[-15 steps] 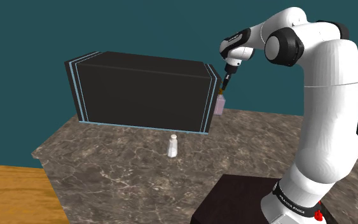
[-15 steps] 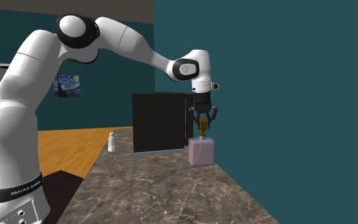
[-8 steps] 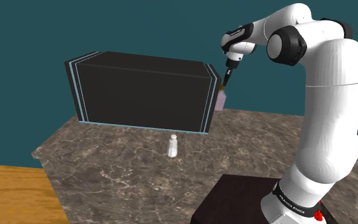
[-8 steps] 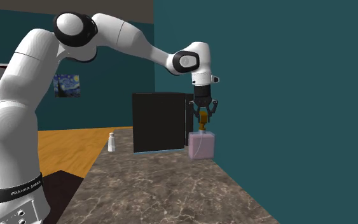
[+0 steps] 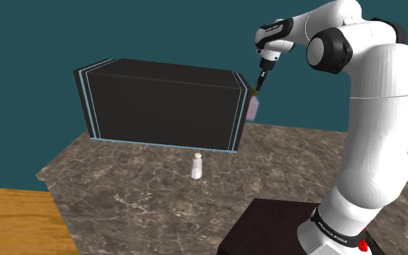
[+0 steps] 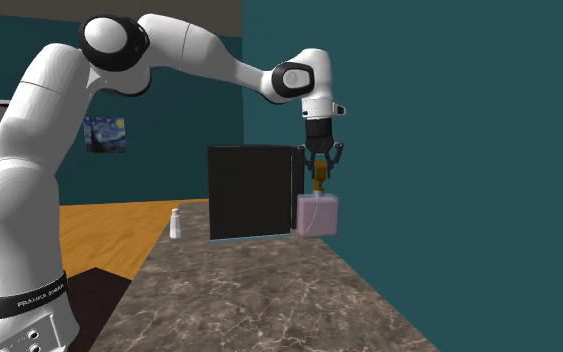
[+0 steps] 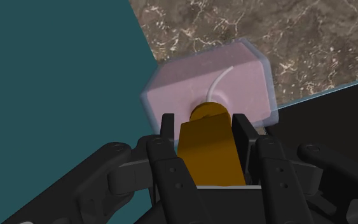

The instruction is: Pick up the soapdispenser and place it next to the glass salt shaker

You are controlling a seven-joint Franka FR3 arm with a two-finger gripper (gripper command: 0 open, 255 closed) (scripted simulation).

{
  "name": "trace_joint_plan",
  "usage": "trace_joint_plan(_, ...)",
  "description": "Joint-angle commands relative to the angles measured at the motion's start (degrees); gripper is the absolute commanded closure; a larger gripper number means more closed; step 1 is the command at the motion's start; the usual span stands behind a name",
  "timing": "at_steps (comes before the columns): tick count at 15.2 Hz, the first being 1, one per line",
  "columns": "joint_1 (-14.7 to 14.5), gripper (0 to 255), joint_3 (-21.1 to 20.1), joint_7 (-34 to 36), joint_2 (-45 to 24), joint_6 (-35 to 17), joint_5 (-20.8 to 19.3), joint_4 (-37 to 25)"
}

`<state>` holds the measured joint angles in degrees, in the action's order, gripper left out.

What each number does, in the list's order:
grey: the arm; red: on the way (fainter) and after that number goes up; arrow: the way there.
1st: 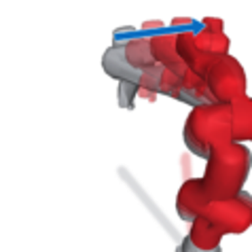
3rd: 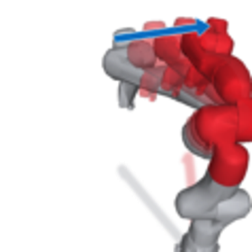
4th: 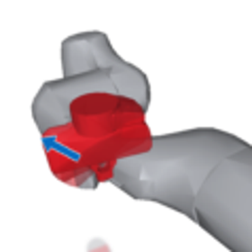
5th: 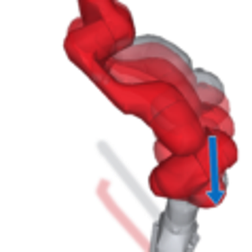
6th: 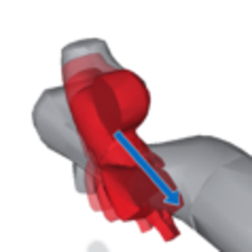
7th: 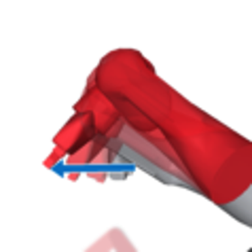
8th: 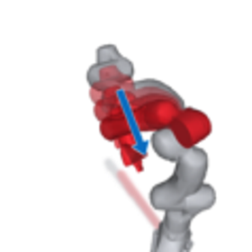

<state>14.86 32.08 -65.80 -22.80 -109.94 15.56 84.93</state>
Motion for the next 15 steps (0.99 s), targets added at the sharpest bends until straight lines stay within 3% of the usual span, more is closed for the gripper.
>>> trace_joint_plan(1,0.09,255,0.07,0.26,0.09,1.49,-0.14,-1.44)
trace_joint_plan(15,2.15,255,0.32,1.24,-1.05,12.85,0.04,-14.04)
